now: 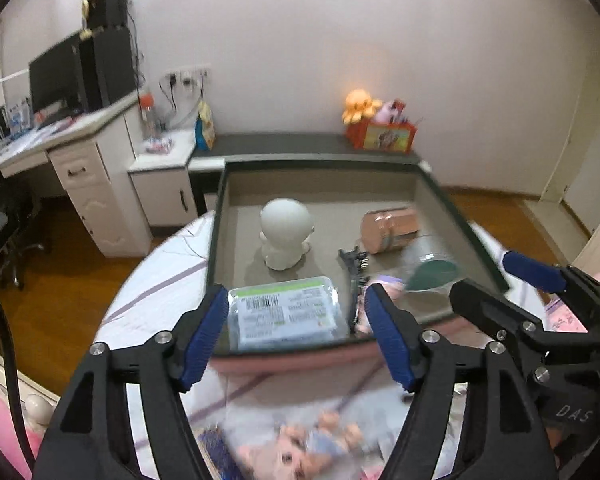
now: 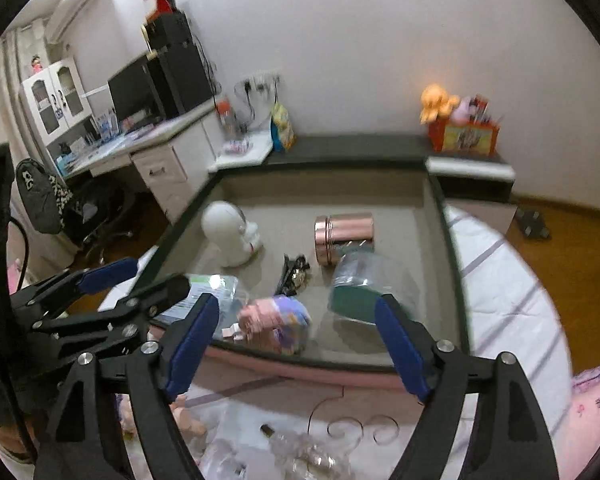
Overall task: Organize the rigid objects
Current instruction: 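Withdraw both tools up and away from the pink box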
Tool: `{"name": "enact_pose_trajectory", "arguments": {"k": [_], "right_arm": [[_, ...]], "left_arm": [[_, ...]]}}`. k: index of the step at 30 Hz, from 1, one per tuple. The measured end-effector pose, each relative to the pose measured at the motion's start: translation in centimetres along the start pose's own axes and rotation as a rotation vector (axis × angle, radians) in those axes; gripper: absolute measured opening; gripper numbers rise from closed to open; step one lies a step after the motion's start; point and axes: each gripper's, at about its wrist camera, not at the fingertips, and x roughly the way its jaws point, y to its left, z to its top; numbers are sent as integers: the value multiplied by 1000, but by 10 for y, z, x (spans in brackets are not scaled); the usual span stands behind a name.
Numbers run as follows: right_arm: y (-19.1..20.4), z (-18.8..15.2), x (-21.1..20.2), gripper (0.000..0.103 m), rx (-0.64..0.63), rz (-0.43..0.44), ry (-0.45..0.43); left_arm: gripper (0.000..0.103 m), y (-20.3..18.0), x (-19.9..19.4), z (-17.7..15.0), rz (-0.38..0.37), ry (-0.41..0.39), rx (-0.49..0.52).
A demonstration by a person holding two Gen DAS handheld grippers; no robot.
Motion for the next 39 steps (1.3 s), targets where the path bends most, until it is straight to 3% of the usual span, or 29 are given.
{"name": "enact_pose_trajectory", "arguments": {"k": [8, 10, 12, 18, 24, 39], "right_arm": [[31, -36, -108, 88, -57, -59, -219], [36, -47, -130, 92, -62, -87, -265], [41, -61, -154, 103, -66, -144, -324], [57, -88, -206, 103, -97, -180, -418], [76, -108, -237, 103, -142, -269, -498], [78, -123, -251, 103, -121, -242, -512]], "left_arm": [[84, -18, -111, -41, 56, -213, 32], [85, -22, -133, -53, 75, -246, 29], [88, -23, -152, -65, 60, -266, 21], [90, -30, -206, -93, 82, -378, 17], [92, -29, -234, -107, 104, -433, 4], [92, -35, -246, -119, 134, -487, 26]]}}
